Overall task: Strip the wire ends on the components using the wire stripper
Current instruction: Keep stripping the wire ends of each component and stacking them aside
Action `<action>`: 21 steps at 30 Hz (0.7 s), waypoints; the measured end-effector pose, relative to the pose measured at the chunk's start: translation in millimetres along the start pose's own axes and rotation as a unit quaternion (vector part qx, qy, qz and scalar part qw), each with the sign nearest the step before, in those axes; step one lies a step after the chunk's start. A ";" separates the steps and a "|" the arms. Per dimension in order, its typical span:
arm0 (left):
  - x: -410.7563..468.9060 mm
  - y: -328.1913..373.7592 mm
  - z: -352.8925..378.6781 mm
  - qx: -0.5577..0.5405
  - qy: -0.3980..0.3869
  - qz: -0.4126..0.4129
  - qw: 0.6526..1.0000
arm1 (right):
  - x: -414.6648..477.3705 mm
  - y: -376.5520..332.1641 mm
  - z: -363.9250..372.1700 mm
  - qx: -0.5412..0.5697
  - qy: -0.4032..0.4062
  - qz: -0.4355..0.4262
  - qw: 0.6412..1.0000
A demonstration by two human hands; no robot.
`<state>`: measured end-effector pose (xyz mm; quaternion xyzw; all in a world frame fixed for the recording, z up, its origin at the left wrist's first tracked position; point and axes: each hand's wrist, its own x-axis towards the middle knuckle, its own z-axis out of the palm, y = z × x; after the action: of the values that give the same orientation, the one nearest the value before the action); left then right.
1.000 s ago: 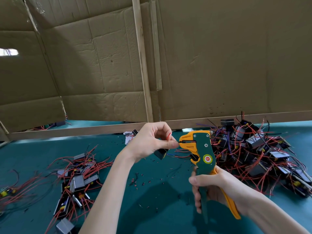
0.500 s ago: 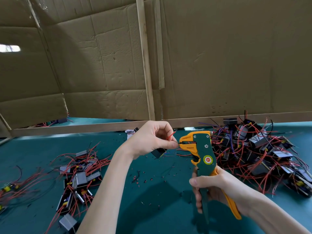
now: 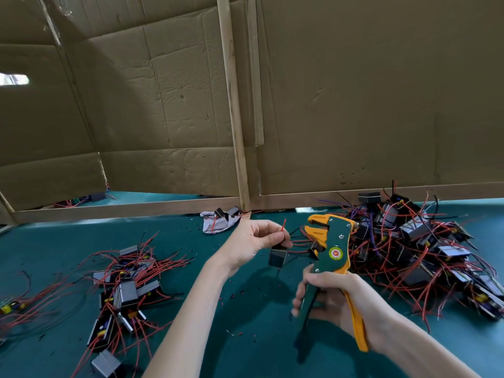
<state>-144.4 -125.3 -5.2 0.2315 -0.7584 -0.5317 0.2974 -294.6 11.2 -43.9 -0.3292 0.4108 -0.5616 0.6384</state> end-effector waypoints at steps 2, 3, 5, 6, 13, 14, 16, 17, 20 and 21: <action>2.1 -3.4 0.2 -0.007 0.033 0.005 0.999 | 1.8 -3.1 -5.4 -0.006 -0.012 -0.014 1.000; 3.2 -2.9 -0.7 -0.009 0.044 0.013 0.999 | 1.6 -5.5 -8.4 -0.019 -0.020 -0.024 0.999; 4.1 2.2 -3.1 -0.002 0.060 0.027 0.998 | 0.0 -10.1 -12.8 -0.048 -0.044 -0.042 0.997; 3.9 5.6 -4.1 0.003 0.066 0.031 0.997 | -1.1 -11.7 -14.1 -0.058 -0.054 -0.047 0.996; 2.0 24.2 -3.6 0.064 0.037 0.036 0.997 | 5.0 -8.5 -19.9 -0.090 -0.090 -0.032 0.991; 1.0 26.2 -3.2 0.067 0.026 0.034 0.997 | 6.6 -7.9 -21.0 -0.091 -0.092 -0.029 0.991; -1.1 29.9 -3.2 0.064 0.005 0.030 0.998 | 8.2 -8.3 -23.4 -0.091 -0.098 -0.027 0.991; -1.9 31.5 -4.1 0.061 0.000 0.028 0.998 | 8.2 -8.7 -24.7 -0.091 -0.102 -0.027 0.990; -3.3 34.1 -5.6 0.059 -0.007 0.017 0.998 | 7.3 -9.4 -27.1 -0.099 -0.116 -0.027 0.988; -3.7 34.5 -5.3 0.063 -0.009 0.014 0.998 | 6.7 -9.4 -27.2 -0.103 -0.119 -0.026 0.987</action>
<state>-139.3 -115.1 27.9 0.2344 -0.7964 -0.4806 0.2826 -322.9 4.2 -48.8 -0.4684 0.3792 -0.4897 0.6301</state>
